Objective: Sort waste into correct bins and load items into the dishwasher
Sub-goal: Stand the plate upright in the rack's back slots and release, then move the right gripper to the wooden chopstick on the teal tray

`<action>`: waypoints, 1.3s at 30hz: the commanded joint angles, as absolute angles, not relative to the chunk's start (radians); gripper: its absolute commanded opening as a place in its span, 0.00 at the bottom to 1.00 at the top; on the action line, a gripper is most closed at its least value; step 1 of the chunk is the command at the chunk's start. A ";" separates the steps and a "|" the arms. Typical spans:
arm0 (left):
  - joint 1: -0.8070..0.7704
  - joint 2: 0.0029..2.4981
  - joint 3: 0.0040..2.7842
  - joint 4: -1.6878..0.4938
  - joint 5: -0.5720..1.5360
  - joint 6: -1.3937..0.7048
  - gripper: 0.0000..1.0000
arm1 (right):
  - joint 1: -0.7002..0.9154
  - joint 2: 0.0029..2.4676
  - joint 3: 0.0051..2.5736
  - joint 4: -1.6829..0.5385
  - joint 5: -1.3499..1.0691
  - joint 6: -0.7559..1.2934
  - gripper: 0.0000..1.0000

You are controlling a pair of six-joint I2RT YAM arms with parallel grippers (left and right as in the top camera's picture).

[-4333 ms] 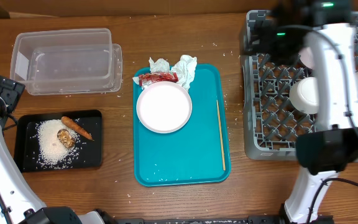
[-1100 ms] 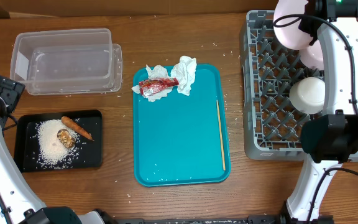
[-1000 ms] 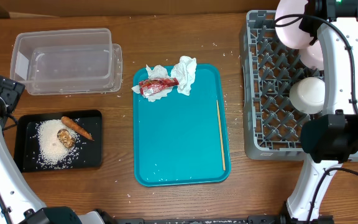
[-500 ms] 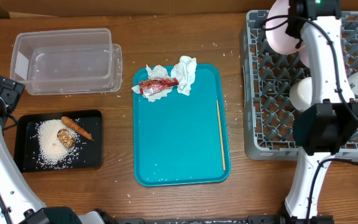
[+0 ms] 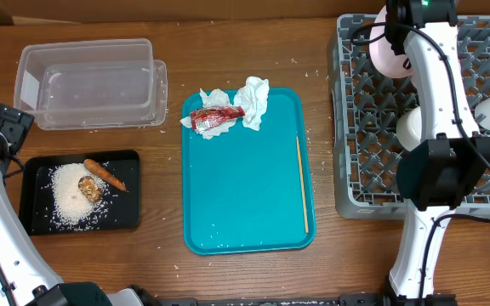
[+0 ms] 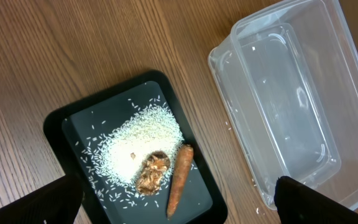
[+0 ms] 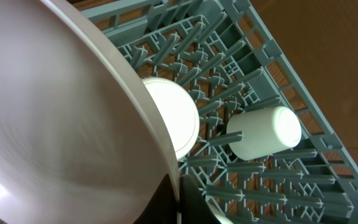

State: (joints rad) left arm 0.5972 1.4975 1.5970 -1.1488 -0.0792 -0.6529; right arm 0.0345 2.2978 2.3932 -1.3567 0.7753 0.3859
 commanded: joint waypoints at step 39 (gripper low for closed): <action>0.595 1.504 1.597 -1.148 -0.077 -0.666 1.00 | 0.207 2.075 2.384 -1.328 -0.313 0.182 1.00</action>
